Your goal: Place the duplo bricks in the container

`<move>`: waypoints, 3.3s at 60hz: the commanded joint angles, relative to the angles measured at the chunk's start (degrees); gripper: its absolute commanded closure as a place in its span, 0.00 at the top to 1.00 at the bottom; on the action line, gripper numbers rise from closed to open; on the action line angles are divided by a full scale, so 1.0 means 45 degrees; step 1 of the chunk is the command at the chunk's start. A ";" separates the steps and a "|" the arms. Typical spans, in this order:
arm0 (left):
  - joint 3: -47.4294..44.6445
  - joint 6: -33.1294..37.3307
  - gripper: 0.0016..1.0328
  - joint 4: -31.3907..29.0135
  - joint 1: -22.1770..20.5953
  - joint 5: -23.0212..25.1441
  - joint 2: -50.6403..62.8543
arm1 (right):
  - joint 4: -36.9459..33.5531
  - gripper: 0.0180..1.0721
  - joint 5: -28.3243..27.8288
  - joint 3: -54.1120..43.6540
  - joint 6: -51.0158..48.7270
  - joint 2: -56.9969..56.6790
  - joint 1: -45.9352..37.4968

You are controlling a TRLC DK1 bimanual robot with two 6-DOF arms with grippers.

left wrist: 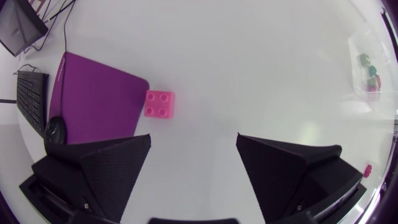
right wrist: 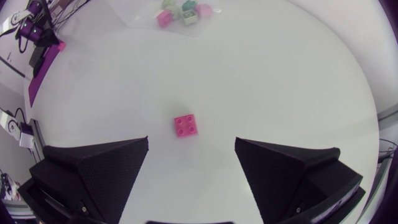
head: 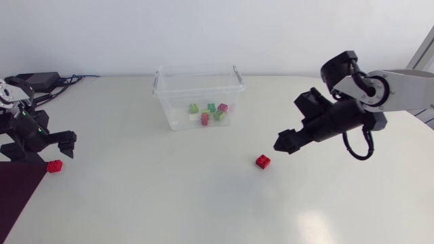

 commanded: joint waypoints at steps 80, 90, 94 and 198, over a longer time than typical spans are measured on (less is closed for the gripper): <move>0.0695 0.0416 0.41 0.2732 0.0719 -0.0585 0.3347 | 0.2736 0.29 0.1767 0.0329 -0.2281 0.4888 0.1568; 0.0636 0.0553 0.41 0.2576 0.0759 -0.0585 0.3015 | 0.2950 0.22 0.2138 0.0016 -0.2242 0.4575 0.1627; 0.0636 0.0611 0.42 0.2498 0.0778 -0.0585 0.2859 | 0.2892 0.22 0.2138 0.0016 -0.2203 0.4380 0.1627; 0.1476 0.1276 0.24 0.0252 -0.1409 0.3888 -0.1809 | 0.0314 0.23 0.2294 0.2126 -0.0875 -0.0522 0.2193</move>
